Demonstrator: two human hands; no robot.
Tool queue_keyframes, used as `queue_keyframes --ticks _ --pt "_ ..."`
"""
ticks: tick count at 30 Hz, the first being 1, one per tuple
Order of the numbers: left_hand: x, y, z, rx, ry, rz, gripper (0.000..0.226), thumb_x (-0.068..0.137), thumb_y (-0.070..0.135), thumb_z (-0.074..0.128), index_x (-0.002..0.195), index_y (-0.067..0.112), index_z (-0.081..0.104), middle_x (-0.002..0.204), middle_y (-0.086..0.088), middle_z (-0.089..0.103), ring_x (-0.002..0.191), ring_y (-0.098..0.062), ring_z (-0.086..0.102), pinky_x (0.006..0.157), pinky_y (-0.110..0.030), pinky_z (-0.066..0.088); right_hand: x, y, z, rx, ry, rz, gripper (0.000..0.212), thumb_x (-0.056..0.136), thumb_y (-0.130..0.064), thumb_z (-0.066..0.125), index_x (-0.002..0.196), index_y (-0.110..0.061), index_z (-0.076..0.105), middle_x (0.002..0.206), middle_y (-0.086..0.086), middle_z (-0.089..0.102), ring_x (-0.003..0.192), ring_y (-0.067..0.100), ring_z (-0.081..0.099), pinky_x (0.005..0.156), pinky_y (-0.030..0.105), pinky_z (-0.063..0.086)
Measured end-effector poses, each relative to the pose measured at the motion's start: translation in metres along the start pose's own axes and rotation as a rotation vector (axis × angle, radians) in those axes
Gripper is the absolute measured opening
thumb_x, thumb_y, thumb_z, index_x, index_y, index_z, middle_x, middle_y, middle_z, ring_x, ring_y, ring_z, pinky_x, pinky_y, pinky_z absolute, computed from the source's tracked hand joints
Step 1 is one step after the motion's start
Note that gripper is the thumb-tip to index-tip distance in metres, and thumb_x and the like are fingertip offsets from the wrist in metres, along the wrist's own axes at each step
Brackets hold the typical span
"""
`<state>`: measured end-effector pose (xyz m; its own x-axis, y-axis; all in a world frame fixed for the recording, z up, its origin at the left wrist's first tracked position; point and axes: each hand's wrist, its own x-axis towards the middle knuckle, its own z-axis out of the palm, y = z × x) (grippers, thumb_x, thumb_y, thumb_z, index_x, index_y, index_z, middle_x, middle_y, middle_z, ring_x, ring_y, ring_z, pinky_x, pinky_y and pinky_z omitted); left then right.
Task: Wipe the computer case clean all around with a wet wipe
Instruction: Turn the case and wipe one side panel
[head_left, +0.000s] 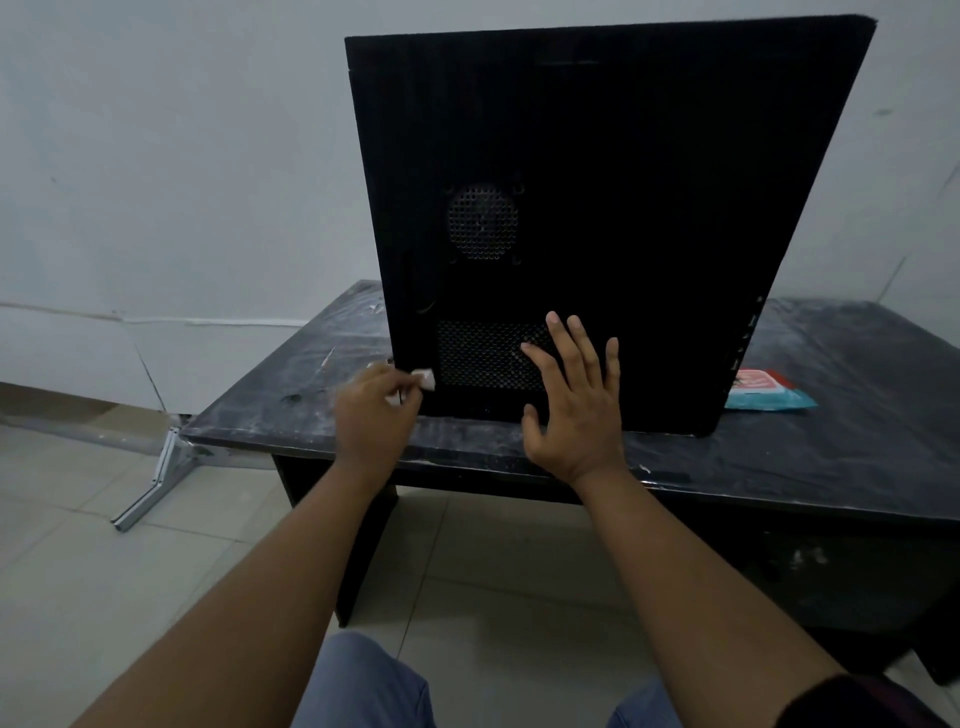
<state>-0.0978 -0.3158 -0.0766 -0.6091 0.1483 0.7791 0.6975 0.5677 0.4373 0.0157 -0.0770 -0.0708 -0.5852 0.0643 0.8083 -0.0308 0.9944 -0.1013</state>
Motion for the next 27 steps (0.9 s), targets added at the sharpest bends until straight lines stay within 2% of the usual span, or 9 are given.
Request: queue_keyframes --ticks 2,4,6,9,11,17,21,27 --pt "-0.018 -0.006 0.007 0.042 -0.115 -0.058 0.006 0.087 0.014 0.086 0.093 0.012 0.085 0.09 -0.001 0.077 0.075 -0.011 0.066 0.068 -0.021 0.051 0.0 0.0 0.0 -0.002 -0.003 0.001 0.075 0.081 -0.029 0.071 0.154 -0.021 0.052 0.177 0.004 0.016 0.165 0.024 0.005 0.128 0.067 0.008" --pt "-0.02 -0.005 0.011 0.051 -0.157 -0.091 0.005 0.086 0.013 0.086 0.091 0.012 0.085 0.09 -0.002 0.078 0.076 -0.017 0.07 0.067 -0.018 0.048 0.0 0.0 0.001 -0.002 0.002 -0.002 0.074 0.081 -0.029 0.07 0.153 -0.021 0.053 0.177 0.005 0.016 0.165 0.024 0.005 0.128 0.067 0.009" --pt "-0.012 0.002 0.017 0.052 -0.197 -0.056 0.007 0.084 0.009 0.086 0.09 0.012 0.086 0.089 -0.001 0.077 0.074 -0.019 0.07 0.066 -0.027 0.053 0.001 0.001 0.002 -0.005 0.006 -0.001 0.074 0.081 -0.029 0.071 0.152 -0.021 0.053 0.177 0.005 0.017 0.165 0.025 0.006 0.128 0.067 0.009" --pt "-0.005 0.019 0.027 0.024 -0.308 0.061 0.017 0.08 0.004 0.086 0.093 0.014 0.087 0.09 0.002 0.076 0.076 -0.016 0.07 0.067 -0.024 0.051 0.001 0.001 0.003 -0.006 0.009 -0.005 0.074 0.08 -0.028 0.071 0.152 -0.021 0.054 0.177 0.005 0.017 0.165 0.025 0.007 0.128 0.067 0.009" --pt "-0.004 0.024 0.029 0.017 -0.308 0.099 0.019 0.079 0.003 0.086 0.094 0.014 0.087 0.091 0.002 0.076 0.077 -0.017 0.071 0.066 -0.023 0.05 0.001 0.0 0.003 -0.008 0.01 -0.008 0.074 0.08 -0.028 0.071 0.152 -0.021 0.054 0.177 0.005 0.017 0.165 0.025 0.007 0.128 0.067 0.01" --pt "-0.004 -0.009 0.002 0.068 -0.143 -0.004 0.009 0.089 0.016 0.086 0.098 0.013 0.086 0.095 -0.001 0.078 0.077 -0.019 0.072 0.068 -0.028 0.052 0.0 0.0 0.003 0.0 0.018 -0.004 0.074 0.08 -0.028 0.07 0.152 -0.021 0.054 0.176 0.005 0.019 0.165 0.025 0.008 0.127 0.067 0.011" --pt "-0.009 -0.022 -0.003 0.152 -0.2 -0.04 0.01 0.09 0.018 0.084 0.098 0.012 0.086 0.091 -0.002 0.076 0.076 -0.019 0.069 0.069 -0.027 0.043 0.0 0.0 0.004 0.008 0.031 -0.005 0.073 0.08 -0.028 0.07 0.151 -0.02 0.055 0.176 0.006 0.021 0.165 0.025 0.009 0.128 0.067 0.011" --pt "-0.007 0.017 0.024 0.115 -0.362 0.039 0.011 0.083 0.013 0.086 0.093 0.018 0.087 0.09 -0.001 0.078 0.076 -0.023 0.073 0.065 -0.029 0.052 -0.001 0.002 0.005 0.009 0.037 -0.006 0.072 0.079 -0.027 0.071 0.149 -0.02 0.056 0.176 0.006 0.022 0.165 0.026 0.01 0.127 0.067 0.012"
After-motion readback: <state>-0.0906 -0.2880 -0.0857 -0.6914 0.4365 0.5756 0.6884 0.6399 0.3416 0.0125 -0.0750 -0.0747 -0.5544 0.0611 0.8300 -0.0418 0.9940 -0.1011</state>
